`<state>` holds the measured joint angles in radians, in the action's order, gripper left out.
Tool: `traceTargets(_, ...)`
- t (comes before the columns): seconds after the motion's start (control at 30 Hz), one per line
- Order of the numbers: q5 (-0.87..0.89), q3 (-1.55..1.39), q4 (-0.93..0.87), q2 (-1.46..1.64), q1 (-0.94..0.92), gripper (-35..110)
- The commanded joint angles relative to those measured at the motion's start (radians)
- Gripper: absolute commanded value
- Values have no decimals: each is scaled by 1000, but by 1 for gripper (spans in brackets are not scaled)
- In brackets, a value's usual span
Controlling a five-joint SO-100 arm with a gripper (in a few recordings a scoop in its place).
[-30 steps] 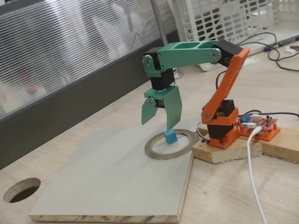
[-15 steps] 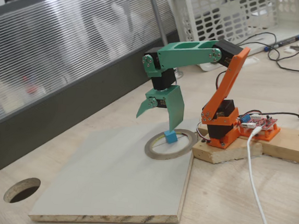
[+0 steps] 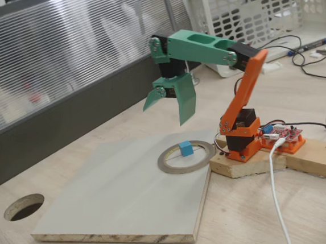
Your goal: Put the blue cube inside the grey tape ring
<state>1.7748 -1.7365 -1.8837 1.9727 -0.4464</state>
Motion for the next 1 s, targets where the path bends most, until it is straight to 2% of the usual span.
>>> traceTargets(0.0, 6, 153, -126, -94, 3, 87)
traceTargets(0.33, 8, 253, -133, -133, 3, 86)
traceTargets(0.43, 8, 245, -133, -133, 3, 82)
traceTargets(0.57, 8, 253, -133, -133, 2, 67)
traceTargets(0.97, 6, 256, -133, -133, -3, 11)
